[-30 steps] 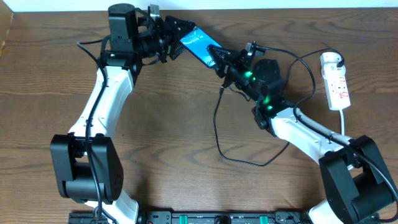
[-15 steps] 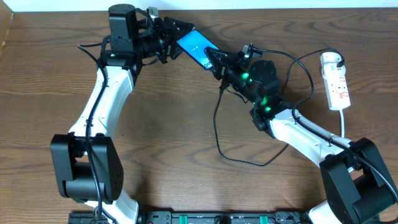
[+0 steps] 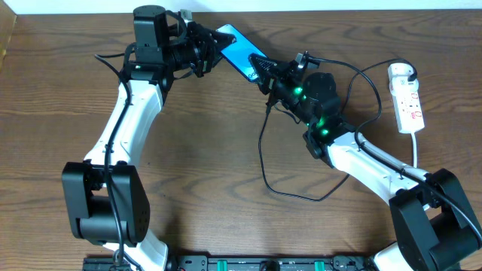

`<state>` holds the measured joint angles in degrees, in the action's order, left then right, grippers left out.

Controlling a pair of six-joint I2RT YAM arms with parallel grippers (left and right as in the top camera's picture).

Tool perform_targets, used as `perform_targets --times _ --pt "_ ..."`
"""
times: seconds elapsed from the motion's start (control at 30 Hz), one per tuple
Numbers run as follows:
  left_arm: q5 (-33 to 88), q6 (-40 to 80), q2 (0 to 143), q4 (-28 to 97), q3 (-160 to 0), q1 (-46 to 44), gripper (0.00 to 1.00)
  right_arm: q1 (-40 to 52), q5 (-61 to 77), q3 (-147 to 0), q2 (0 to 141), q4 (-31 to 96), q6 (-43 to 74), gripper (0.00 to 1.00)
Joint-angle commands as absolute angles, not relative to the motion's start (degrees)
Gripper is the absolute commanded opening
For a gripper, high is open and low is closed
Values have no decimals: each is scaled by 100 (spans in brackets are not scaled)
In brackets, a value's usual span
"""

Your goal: Plug charger to phone and switch on socket

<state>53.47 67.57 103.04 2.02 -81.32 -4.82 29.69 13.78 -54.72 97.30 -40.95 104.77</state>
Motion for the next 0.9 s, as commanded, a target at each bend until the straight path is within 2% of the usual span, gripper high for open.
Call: perform_targets --times 0.0,0.27,0.47,0.57,0.77,0.87 --pt "5500 6678 10154 117 -8187 -558 8 3074 1494 -5542 9677 -4001 10366 1" --pt "5478 6674 10154 117 -8187 -550 7 3074 1492 -5542 9677 -3983 10366 11" --pt "5478 6549 10154 119 -8187 -480 7 3037 1494 -5542 9677 -3983 10326 34" --pt "5485 6346 10154 130 -8187 -368 7 2963 1498 -5542 9677 -3983 10143 39" --pt "5483 5557 10154 725 -8184 -12 7 2578 1957 -5542 9677 -3938 8709 50" --pt "5485 5133 10154 1166 -8182 176 7 2307 2552 -5542 9677 -3623 7765 51"
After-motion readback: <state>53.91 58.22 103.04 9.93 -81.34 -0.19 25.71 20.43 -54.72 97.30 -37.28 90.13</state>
